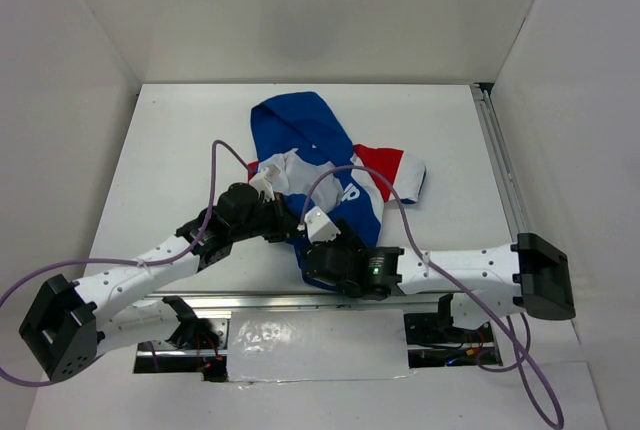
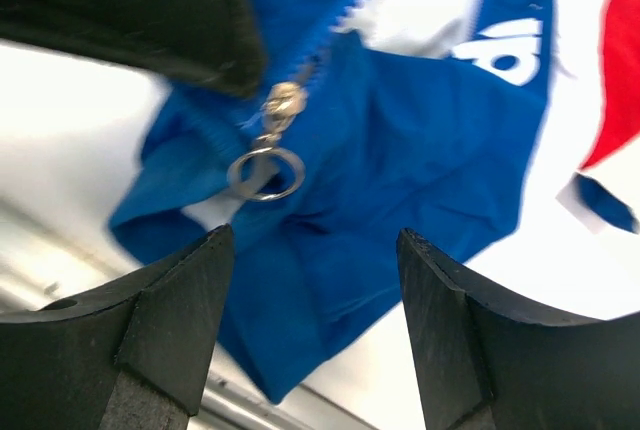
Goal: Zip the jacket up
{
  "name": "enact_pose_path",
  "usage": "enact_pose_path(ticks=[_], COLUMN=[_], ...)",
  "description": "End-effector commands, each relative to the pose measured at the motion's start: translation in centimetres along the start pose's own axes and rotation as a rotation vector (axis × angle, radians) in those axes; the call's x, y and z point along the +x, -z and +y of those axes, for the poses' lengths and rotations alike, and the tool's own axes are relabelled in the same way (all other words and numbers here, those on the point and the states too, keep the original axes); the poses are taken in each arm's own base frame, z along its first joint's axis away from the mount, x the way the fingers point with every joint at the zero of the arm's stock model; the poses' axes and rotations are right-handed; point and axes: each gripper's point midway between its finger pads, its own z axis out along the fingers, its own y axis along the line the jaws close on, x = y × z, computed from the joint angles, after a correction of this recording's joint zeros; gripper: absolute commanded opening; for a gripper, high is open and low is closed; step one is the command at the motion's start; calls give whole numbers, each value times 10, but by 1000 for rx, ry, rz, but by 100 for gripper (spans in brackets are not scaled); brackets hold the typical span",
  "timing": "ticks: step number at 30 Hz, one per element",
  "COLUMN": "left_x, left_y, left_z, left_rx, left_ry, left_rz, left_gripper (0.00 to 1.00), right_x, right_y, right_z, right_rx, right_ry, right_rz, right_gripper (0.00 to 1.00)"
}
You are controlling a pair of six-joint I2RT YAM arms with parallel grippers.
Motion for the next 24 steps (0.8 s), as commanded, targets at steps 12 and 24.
enact_pose_path(ticks=[12,24], left_x=[-15,-14], left_y=[3,1], left_z=[-18,-16], left_rx=[56,41], left_ry=[0,-3], left_rz=[-44,-39], left_gripper=[0,0], right_x=[-18,-18], right_y=[-17,-26], right_z=[7,-21], right_rx=[-122,89], right_ry=[-122,-139], right_rz=[-73,-79], right_gripper=[73,72])
